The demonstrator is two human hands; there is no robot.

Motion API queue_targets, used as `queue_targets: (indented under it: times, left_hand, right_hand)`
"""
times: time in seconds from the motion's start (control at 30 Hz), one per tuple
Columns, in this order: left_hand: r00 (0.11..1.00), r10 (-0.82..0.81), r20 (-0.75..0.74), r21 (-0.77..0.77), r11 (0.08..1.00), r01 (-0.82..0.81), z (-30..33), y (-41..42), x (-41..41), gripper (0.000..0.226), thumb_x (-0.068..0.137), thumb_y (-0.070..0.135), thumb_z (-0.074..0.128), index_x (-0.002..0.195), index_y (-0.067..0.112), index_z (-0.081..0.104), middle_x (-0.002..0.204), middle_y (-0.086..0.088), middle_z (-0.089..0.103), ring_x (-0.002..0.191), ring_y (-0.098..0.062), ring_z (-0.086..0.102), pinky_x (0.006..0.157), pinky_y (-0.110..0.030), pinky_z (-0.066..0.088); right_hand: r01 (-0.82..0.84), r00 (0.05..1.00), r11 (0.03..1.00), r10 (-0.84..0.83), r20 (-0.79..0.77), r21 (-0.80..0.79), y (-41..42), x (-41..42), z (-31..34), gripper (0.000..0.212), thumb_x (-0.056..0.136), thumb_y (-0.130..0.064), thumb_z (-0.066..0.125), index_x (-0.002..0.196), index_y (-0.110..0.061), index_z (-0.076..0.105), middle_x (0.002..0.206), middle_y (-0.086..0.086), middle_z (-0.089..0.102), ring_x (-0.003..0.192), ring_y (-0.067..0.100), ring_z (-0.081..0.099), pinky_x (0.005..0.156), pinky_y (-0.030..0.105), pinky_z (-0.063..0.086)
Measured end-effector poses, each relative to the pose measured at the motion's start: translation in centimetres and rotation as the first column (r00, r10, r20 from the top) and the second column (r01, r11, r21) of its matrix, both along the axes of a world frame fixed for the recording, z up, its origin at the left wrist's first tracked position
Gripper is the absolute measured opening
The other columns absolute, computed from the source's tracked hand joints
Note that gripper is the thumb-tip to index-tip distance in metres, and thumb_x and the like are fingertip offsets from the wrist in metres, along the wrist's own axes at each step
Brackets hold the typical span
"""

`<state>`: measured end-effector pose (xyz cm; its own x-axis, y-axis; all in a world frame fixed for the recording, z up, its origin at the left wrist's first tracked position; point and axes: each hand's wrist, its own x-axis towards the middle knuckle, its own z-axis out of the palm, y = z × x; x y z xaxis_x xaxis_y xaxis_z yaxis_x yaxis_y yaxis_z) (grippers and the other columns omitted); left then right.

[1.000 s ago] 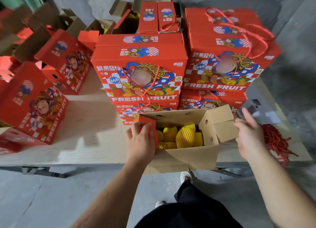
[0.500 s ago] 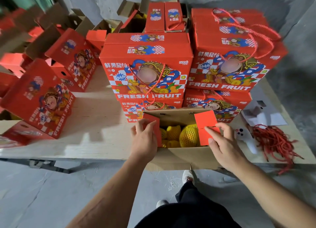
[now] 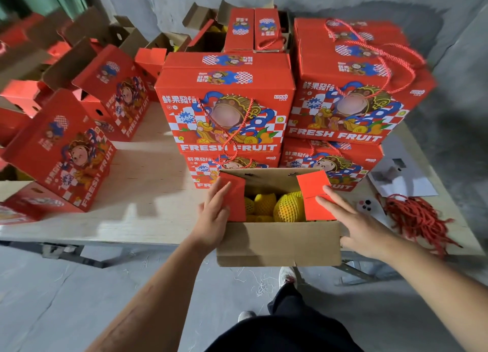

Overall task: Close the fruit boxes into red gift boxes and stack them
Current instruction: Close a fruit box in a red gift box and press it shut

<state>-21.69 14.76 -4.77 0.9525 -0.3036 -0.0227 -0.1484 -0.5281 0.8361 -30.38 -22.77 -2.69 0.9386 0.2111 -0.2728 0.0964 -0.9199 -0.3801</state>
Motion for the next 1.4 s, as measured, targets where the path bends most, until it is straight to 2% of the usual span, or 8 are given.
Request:
queue_targets:
  times: [0.1, 0.2, 0.37, 0.53, 0.63, 0.8, 1.17, 1.4]
  left_hand:
    - [0.951, -0.055, -0.305, -0.339, 0.939, -0.054, 0.9, 0.7, -1.0, 0.053, 0.096, 0.042, 0.042, 0.145, 0.035, 0.060, 0.163, 0.011, 0.038, 0.143, -0.004, 0.043, 0.116, -0.026, 0.037]
    - [0.874, 0.021, -0.485, -0.472, 0.836, -0.281, 1.3, 0.3, -1.9, 0.058, 0.092, 0.075, 0.040, 0.133, 0.043, 0.064, 0.141, 0.010, 0.064, 0.120, 0.000, 0.064, 0.098, -0.024, 0.051]
    - [0.919, 0.230, -0.321, -0.191, 0.935, -0.300, 1.5, -1.7, -1.2, 0.055, 0.106, 0.059, 0.042, 0.153, 0.031, 0.044, 0.146, 0.000, 0.061, 0.135, -0.023, 0.055, 0.108, -0.038, 0.050]
    - [0.957, -0.019, 0.288, 0.398, 0.912, -0.102, 1.4, -3.2, -0.4, 0.061, 0.108, 0.052, 0.029, 0.164, 0.027, 0.028, 0.171, 0.004, 0.026, 0.157, -0.029, 0.016, 0.128, -0.050, 0.015]
    - [0.947, -0.240, 0.213, 0.595, 0.800, 0.069, 1.0, -3.1, -0.1, 0.097, 0.088, 0.092, 0.011, 0.164, 0.033, 0.026, 0.170, 0.015, 0.018, 0.161, -0.019, 0.005, 0.131, -0.048, -0.001]
    - [0.926, -0.320, 0.201, 0.683, 0.723, 0.101, 0.9, -2.6, -0.4, 0.116, 0.073, 0.101, 0.025, 0.165, 0.032, 0.018, 0.172, 0.008, 0.018, 0.161, -0.023, 0.006, 0.125, -0.046, -0.013]
    - [0.905, -0.283, 0.318, 0.685, 0.729, -0.013, 0.1, -2.3, -5.6, 0.107, 0.080, 0.086, 0.054, 0.164, 0.025, 0.028, 0.169, 0.003, 0.027, 0.158, -0.028, 0.018, 0.126, -0.060, 0.006]
    - [0.890, -0.202, 0.409, 0.604, 0.791, -0.098, -0.3, -2.3, -6.3, 0.113, 0.076, 0.083, 0.064, 0.163, 0.020, 0.028, 0.166, -0.004, 0.035, 0.157, -0.033, 0.026, 0.126, -0.062, 0.018]
  right_hand:
    - [0.080, 0.997, 0.950, -0.076, -0.024, 0.302, 1.0, -0.7, 0.4, 0.077, 0.099, -0.030, 0.068, 0.159, -0.048, 0.024, 0.164, -0.040, 0.004, 0.153, 0.010, 0.030, 0.116, 0.038, 0.042]
    - [0.391, 0.904, 0.726, -0.419, -0.088, 0.566, 4.2, -0.3, 1.3, 0.060, 0.089, -0.077, 0.053, 0.140, -0.048, 0.045, 0.128, -0.044, 0.054, 0.115, -0.030, 0.045, 0.086, -0.007, 0.033]
    - [0.584, 0.750, 0.660, -0.662, -0.001, 0.472, 6.6, 1.7, 0.5, 0.093, 0.096, -0.046, 0.066, 0.164, -0.032, 0.004, 0.167, 0.003, 0.012, 0.155, 0.022, 0.011, 0.119, 0.050, 0.027]
    - [0.499, 0.862, 0.814, -0.501, -0.078, 0.296, 5.9, 4.0, 0.6, 0.071, 0.103, -0.052, 0.052, 0.164, -0.038, 0.017, 0.168, -0.001, 0.022, 0.148, 0.026, 0.034, 0.107, 0.035, 0.043]
    - [0.649, 0.747, 0.612, -0.626, -0.225, 0.452, 5.7, 6.4, 1.9, 0.075, 0.099, -0.063, 0.052, 0.162, -0.041, 0.018, 0.162, -0.002, 0.036, 0.124, 0.021, 0.057, 0.093, 0.040, 0.055]
    - [0.890, 0.436, 0.141, -0.545, -0.716, 0.434, 4.8, 11.0, 3.6, 0.048, 0.088, -0.057, 0.072, 0.124, -0.024, 0.065, 0.109, 0.012, 0.077, 0.092, 0.032, 0.077, 0.082, 0.050, 0.061]
    - [0.625, 0.580, 0.109, -0.728, -0.366, 0.773, 5.3, 7.9, 2.2, 0.029, 0.093, -0.044, 0.072, 0.122, -0.044, 0.070, 0.111, -0.035, 0.065, 0.111, -0.008, 0.056, 0.098, 0.028, 0.042]
    - [0.491, 0.667, 0.091, -0.679, -0.306, 0.866, 4.4, 7.1, 2.6, 0.047, 0.098, -0.002, 0.063, 0.118, -0.043, 0.068, 0.131, -0.003, 0.068, 0.128, 0.020, 0.061, 0.109, 0.041, 0.047]
